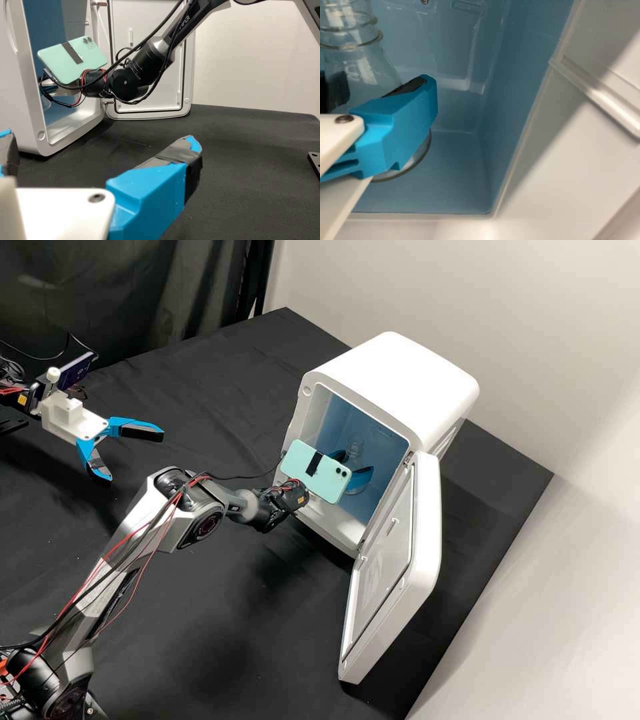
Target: Place the flask in the incubator
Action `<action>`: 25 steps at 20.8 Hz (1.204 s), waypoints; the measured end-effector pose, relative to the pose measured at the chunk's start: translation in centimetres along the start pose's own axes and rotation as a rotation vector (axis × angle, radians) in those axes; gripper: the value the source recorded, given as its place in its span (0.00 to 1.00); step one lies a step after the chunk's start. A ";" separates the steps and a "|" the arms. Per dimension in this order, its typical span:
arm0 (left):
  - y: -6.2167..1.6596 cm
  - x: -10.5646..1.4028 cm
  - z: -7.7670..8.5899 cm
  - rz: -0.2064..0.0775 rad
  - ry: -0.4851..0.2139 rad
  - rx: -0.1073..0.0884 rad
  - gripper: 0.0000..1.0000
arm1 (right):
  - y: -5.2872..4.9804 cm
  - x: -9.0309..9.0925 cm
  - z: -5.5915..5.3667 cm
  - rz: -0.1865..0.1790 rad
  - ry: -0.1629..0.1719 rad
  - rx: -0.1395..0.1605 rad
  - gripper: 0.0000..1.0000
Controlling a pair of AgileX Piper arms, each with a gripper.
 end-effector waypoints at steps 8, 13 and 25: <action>0.00 0.0 0.0 0.000 0.000 0.000 1.00 | -2.1 0.2 1.1 -0.038 -0.020 -0.005 0.00; 0.00 0.0 0.0 0.000 0.000 0.000 1.00 | -2.5 0.2 1.0 -0.033 -0.011 -0.006 0.00; 0.00 0.0 0.0 0.000 0.000 0.000 1.00 | -2.3 0.2 1.3 -0.025 -0.016 -0.005 0.00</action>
